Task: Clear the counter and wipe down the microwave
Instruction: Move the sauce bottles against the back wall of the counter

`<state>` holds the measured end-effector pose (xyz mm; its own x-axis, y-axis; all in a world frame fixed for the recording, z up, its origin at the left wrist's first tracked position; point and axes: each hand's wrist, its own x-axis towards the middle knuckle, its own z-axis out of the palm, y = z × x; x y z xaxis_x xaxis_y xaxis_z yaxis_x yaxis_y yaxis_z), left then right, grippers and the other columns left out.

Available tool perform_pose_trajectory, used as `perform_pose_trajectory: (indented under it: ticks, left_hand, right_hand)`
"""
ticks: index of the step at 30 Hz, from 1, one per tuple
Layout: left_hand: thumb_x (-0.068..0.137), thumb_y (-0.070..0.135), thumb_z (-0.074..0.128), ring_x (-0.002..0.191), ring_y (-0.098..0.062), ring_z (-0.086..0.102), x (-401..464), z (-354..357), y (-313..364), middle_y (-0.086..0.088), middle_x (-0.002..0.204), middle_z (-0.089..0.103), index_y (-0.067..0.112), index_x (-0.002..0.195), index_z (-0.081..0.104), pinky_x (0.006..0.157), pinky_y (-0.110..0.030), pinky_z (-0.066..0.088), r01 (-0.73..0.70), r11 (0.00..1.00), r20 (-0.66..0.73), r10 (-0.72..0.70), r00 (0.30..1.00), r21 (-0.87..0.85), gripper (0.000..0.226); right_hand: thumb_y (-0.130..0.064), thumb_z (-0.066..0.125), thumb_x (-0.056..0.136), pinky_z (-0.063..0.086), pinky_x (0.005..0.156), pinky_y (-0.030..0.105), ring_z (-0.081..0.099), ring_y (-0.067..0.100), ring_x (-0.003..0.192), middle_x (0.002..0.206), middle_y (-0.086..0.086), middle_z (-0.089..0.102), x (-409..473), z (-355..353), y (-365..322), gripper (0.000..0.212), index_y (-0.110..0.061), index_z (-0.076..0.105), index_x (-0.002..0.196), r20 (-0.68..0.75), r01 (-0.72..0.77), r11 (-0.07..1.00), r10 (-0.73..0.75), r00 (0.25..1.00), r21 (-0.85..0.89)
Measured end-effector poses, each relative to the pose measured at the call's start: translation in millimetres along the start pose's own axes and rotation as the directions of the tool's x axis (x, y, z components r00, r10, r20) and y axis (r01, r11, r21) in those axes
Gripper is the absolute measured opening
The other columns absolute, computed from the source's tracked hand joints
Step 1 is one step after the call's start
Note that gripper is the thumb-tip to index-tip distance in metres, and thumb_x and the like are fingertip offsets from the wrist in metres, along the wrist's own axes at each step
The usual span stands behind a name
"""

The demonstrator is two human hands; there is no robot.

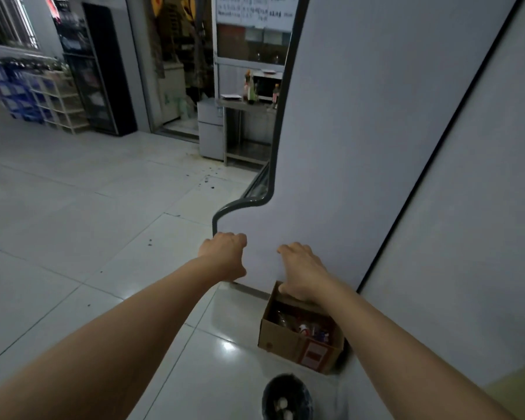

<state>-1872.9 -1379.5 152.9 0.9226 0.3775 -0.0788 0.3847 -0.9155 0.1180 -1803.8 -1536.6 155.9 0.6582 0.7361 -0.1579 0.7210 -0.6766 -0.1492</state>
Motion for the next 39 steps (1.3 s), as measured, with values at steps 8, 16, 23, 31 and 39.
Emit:
perform_pose_trajectory:
  ticks: [8,16,23,31,39]
  left_hand:
    - [0.083,0.029,0.066,0.116,-0.025,0.050,-1.1,-35.3,-54.1,-0.006,0.129,0.052,0.018,0.132,0.042,0.093,-0.036,0.043,0.092,0.996,-0.043,-0.092,0.995,0.005,0.056]
    - [0.084,0.029,0.064,0.118,-0.025,0.048,22.1,-63.3,-159.8,-0.005,0.128,0.052,0.019,0.132,0.041,0.094,-0.036,0.040,0.148,0.988,-0.104,-0.151,0.983,-0.033,0.055]
    - [0.082,0.029,0.064,0.116,-0.024,0.049,70.5,-98.4,-284.7,-0.003,0.124,0.053,0.018,0.130,0.043,0.086,-0.032,0.039,0.153,0.988,-0.086,-0.155,0.984,-0.025,0.053]
    - [0.082,0.030,0.064,0.116,-0.023,0.049,125.3,-114.4,-386.3,-0.001,0.127,0.052,0.020,0.131,0.040,0.085,-0.032,0.039,0.143,0.990,-0.089,-0.142,0.986,-0.003,0.055]
    - [0.082,0.030,0.066,0.115,-0.024,0.050,225.6,-129.1,-451.6,-0.002,0.127,0.052,0.019,0.132,0.040,0.082,-0.031,0.038,0.147,0.989,-0.109,-0.145,0.983,0.014,0.057]
  right_hand:
    - [-0.023,0.066,0.082,0.035,0.106,0.039,0.030,0.029,0.130,0.141,0.011,0.033,41.3,-31.2,-41.7,0.070,-0.013,0.029,0.141,-0.018,0.070,0.996,-0.071,0.997,-0.053]
    - [-0.023,0.069,0.081,0.036,0.105,0.039,0.029,0.030,0.133,0.144,0.011,0.030,119.8,-46.5,-123.2,0.076,-0.014,0.026,0.143,-0.066,0.096,0.992,-0.102,0.993,-0.083]
    - [-0.028,0.071,0.081,0.035,0.107,0.042,0.030,0.029,0.133,0.143,0.011,0.033,213.0,-57.6,-223.3,0.078,-0.015,0.026,0.143,-0.088,0.079,0.996,-0.081,0.993,-0.028]
    - [-0.025,0.068,0.083,0.038,0.103,0.039,0.030,0.028,0.131,0.141,0.010,0.032,303.0,-65.4,-292.2,0.076,-0.015,0.024,0.144,-0.078,0.086,0.996,-0.086,0.993,-0.005]
    - [-0.026,0.067,0.083,0.037,0.103,0.039,0.031,0.029,0.130,0.142,0.010,0.033,427.0,-75.9,-310.1,0.074,-0.014,0.025,0.143,-0.063,0.087,0.996,-0.089,0.994,-0.027]
